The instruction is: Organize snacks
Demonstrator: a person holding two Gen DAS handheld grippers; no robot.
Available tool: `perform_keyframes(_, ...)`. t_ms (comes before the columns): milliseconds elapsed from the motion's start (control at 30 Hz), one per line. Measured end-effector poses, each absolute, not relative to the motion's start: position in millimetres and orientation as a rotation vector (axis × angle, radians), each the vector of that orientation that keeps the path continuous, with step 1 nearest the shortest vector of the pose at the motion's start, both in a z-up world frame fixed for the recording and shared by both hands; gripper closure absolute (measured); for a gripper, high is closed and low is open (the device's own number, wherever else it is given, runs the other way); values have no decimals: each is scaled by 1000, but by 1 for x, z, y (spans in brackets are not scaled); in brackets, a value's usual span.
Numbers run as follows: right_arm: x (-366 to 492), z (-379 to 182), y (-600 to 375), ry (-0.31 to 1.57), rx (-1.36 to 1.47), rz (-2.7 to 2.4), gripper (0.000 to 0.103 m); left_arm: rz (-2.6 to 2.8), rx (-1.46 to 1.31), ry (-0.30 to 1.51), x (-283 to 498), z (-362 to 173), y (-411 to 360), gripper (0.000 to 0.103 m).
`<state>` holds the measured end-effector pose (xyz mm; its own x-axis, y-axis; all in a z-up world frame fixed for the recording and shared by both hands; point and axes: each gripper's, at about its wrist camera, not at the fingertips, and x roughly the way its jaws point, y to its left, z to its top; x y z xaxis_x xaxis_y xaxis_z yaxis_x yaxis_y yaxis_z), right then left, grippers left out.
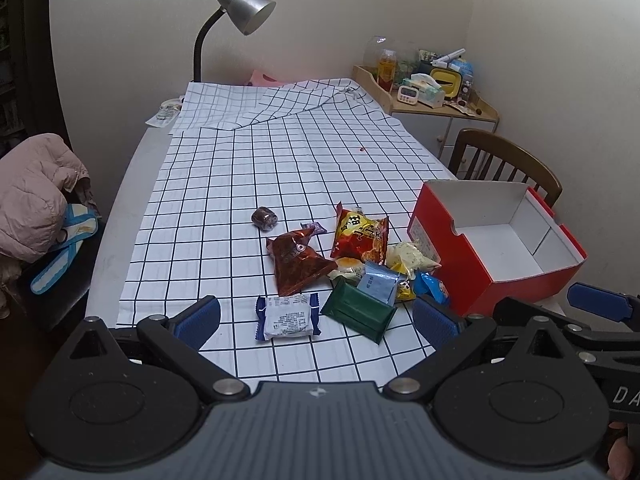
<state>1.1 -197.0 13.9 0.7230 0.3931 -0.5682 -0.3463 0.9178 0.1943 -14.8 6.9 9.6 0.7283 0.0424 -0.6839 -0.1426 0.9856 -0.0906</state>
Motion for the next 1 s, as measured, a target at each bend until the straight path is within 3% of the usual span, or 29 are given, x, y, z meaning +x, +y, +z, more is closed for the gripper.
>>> perform_keyframes(1000, 0, 14, -194, 649, 67, 398, 1, 108, -131, 763, -14, 6, 9, 0)
